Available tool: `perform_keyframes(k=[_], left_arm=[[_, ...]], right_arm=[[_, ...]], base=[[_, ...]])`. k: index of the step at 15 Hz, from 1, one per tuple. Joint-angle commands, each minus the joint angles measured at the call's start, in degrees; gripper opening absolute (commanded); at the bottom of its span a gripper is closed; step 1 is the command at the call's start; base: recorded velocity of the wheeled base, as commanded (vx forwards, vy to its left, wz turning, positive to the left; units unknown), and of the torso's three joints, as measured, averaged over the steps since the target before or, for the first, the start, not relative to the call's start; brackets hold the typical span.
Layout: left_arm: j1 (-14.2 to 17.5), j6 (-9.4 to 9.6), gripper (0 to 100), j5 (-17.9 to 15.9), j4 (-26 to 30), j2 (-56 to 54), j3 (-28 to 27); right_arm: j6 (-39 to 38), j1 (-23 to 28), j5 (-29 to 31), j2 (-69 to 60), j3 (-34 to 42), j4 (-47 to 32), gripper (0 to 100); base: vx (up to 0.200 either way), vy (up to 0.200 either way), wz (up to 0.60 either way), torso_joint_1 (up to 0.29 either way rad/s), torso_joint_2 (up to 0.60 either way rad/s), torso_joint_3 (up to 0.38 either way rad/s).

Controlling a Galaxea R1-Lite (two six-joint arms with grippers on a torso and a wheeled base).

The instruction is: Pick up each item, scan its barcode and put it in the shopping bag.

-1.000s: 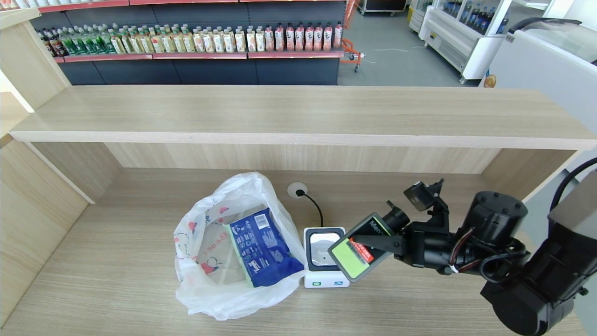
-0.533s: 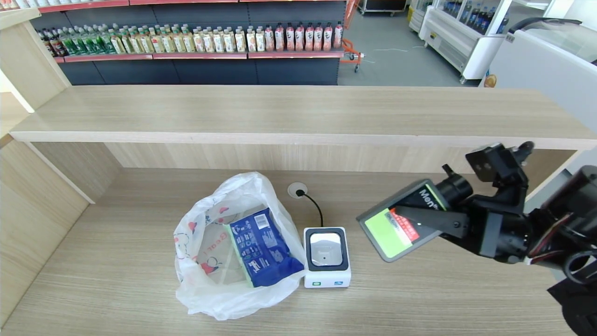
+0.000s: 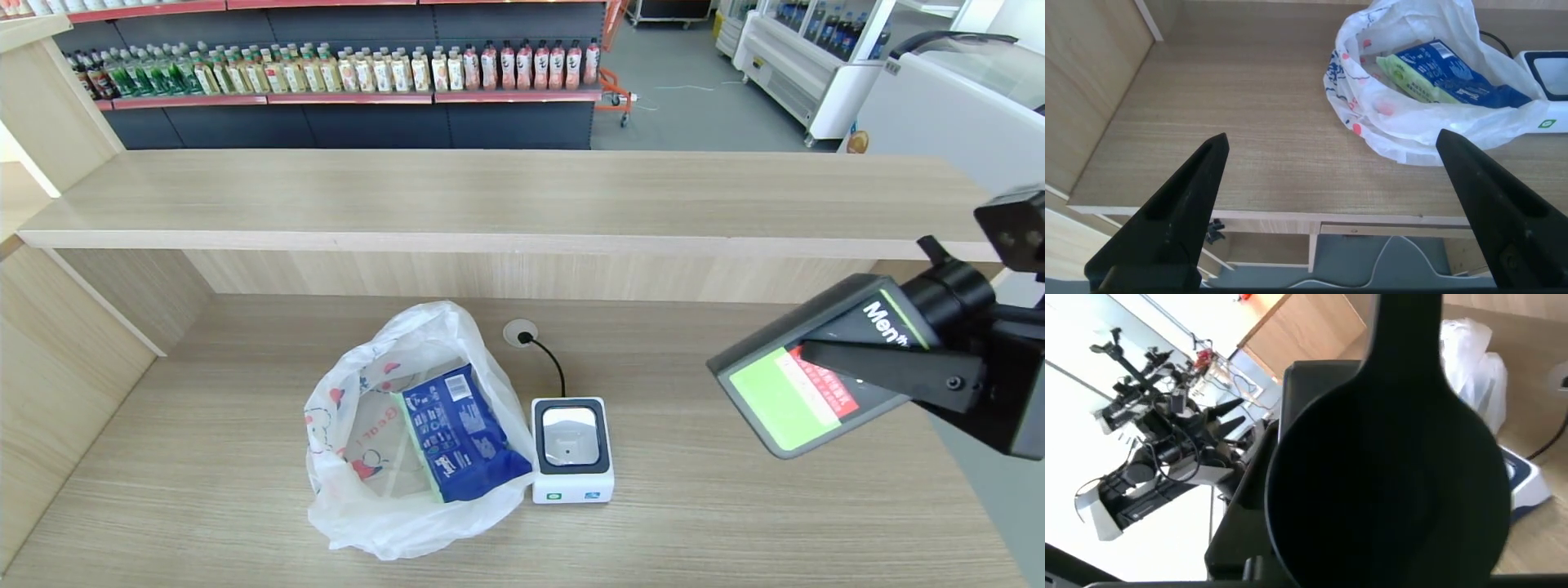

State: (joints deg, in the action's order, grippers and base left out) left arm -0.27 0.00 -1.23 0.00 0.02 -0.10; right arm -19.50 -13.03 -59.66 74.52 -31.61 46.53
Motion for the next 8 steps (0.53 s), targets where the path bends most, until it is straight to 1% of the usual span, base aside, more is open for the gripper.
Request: perform_keyframes(k=[1, 2, 3, 4, 5, 6, 7, 8], left_arm=[[0.0, 0.0, 100, 0.0, 0.0, -0.02, 0.01], [0.0, 0.0, 100, 0.0, 0.0, -0.02, 0.01], [0.0, 0.0, 100, 0.0, 0.0, -0.02, 0.01], [0.0, 0.0, 100, 0.0, 0.0, -0.02, 0.01], [0.0, 0.0, 100, 0.0, 0.0, -0.02, 0.01], [0.0, 0.0, 100, 0.0, 0.0, -0.02, 0.01], [0.0, 0.0, 100, 0.0, 0.0, -0.02, 0.01], [0.0, 0.0, 100, 0.0, 0.0, -0.02, 0.01]], right_arm=[[13.62, 1.61, 0.51, -5.0, -6.45, -12.43, 0], [19.59, 1.78, 1.13, -6.05, -8.03, -17.88, 0], [23.72, 2.05, 2.97, -6.76, -9.17, -23.33, 0], [26.18, 2.13, 5.87, -7.11, -9.79, -27.02, 0], [30.58, 2.13, 11.94, -7.72, -11.28, -33.61, 0], [34.01, 2.57, 15.8, -8.34, -12.77, -38.36, 0], [35.85, 3.98, 18.44, -8.95, -14.01, -42.31, 0], [36.91, 4.42, 20.29, -10.19, -16.03, -48.73, 0]], base=[[0.0, 0.0, 0.0, 0.0, 0.0, 0.0], [0.0, 0.0, 0.0, 0.0, 0.0, 0.0], [0.0, 0.0, 0.0, 0.0, 0.0, 0.0], [0.0, 0.0, 0.0, 0.0, 0.0, 0.0], [0.0, 0.0, 0.0, 0.0, 0.0, 0.0], [0.0, 0.0, 0.0, 0.0, 0.0, 0.0], [0.0, 0.0, 0.0, 0.0, 0.0, 0.0], [0.0, 0.0, 0.0, 0.0, 0.0, 0.0]])
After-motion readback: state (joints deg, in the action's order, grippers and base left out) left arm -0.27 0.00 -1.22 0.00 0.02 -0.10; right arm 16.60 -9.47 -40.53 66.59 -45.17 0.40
